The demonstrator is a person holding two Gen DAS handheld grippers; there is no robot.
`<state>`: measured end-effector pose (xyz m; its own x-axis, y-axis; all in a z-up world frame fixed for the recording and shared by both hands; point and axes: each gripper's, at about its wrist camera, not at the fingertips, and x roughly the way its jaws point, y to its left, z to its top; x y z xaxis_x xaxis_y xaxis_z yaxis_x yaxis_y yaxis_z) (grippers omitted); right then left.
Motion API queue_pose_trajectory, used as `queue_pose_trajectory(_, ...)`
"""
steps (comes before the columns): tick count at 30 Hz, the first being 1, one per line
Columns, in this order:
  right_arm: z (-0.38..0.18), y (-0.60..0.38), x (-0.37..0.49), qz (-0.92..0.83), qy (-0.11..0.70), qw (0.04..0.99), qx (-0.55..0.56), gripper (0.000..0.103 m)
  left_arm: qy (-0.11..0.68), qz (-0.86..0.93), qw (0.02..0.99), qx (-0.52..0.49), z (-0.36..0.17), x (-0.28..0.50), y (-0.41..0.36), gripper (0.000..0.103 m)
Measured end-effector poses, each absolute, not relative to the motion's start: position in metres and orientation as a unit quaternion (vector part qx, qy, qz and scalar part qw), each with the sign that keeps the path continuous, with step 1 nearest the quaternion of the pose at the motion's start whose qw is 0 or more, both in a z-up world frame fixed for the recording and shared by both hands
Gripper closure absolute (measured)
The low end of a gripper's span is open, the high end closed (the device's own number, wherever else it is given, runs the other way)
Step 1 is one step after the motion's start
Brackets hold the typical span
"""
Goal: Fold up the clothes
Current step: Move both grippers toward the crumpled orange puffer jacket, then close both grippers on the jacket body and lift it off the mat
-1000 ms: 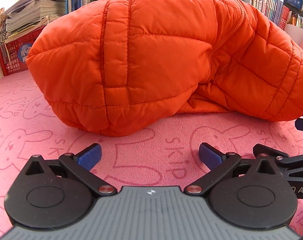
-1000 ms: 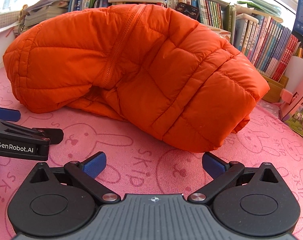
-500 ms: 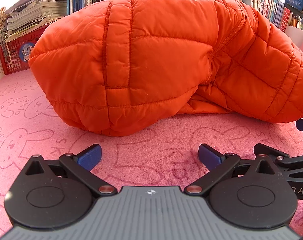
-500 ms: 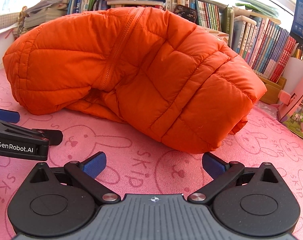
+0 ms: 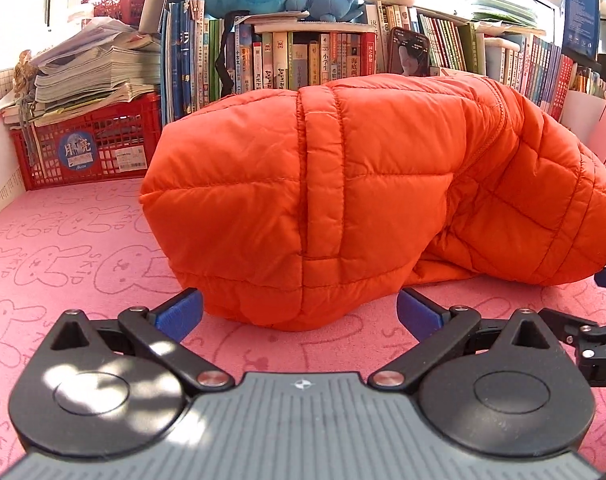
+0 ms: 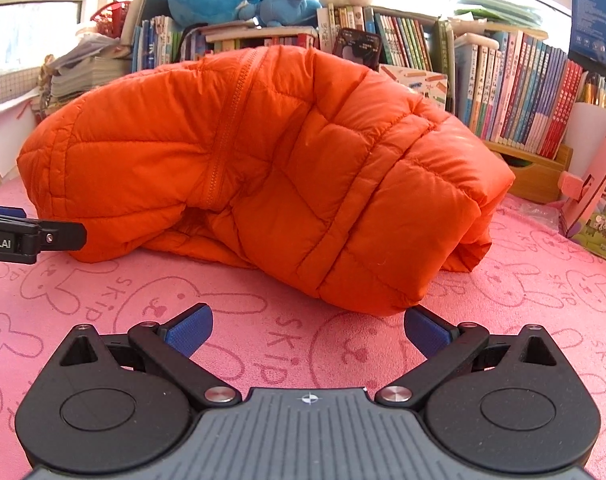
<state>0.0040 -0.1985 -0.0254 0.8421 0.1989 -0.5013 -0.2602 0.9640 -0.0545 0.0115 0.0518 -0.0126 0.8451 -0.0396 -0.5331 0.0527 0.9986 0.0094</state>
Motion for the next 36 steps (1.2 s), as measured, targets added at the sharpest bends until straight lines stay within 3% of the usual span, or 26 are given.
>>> queue_pose_trajectory(6,-0.025,-0.199,0.011,0.084,0.246,0.960,-0.107,0.000,0.260,-0.027,0.965,0.002,-0.009,0.023,0.068,0.000)
queue_pose_trajectory(12,-0.024,-0.214,0.039,0.094,0.265,0.959,-0.044,0.000,0.224,-0.069,0.971,-0.046,-0.012,0.039,0.071,0.003)
queue_pose_trajectory(13,-0.024,-0.214,0.045,0.097,0.272,0.957,-0.031,0.000,0.220,-0.077,0.971,-0.046,-0.011,0.041,0.070,0.008)
queue_pose_trajectory(15,-0.023,-0.214,0.056,0.108,0.290,0.951,-0.009,0.000,0.217,-0.084,0.972,-0.038,-0.007,0.043,0.068,0.030)
queue_pose_trajectory(16,-0.021,-0.215,0.060,0.118,0.297,0.948,0.005,0.001,0.214,-0.086,0.972,-0.037,-0.003,0.043,0.069,0.036)
queue_pose_trajectory(18,-0.010,-0.222,0.064,0.149,0.299,0.941,0.047,0.006,0.205,-0.096,0.973,-0.046,0.008,0.041,0.074,0.057)
queue_pose_trajectory(21,0.015,-0.240,0.059,0.195,0.273,0.933,0.128,0.023,0.197,-0.112,0.971,-0.070,0.029,0.037,0.083,0.068)
queue_pose_trajectory(27,0.047,-0.302,0.048,0.319,0.209,0.853,0.357,0.026,0.131,-0.161,0.970,-0.125,0.075,0.007,0.104,0.068)
queue_pose_trajectory(31,0.050,-0.299,0.041,0.259,0.240,0.903,0.245,0.018,0.144,-0.122,0.979,-0.073,0.069,0.007,0.100,0.066)
queue_pose_trajectory(34,0.026,-0.273,0.038,0.212,0.296,0.923,0.126,0.014,0.193,-0.105,0.975,-0.045,0.042,0.013,0.095,0.058)
queue_pose_trajectory(36,0.007,-0.257,0.036,0.206,0.318,0.922,0.077,0.012,0.218,-0.094,0.971,-0.033,0.023,0.014,0.091,0.044)
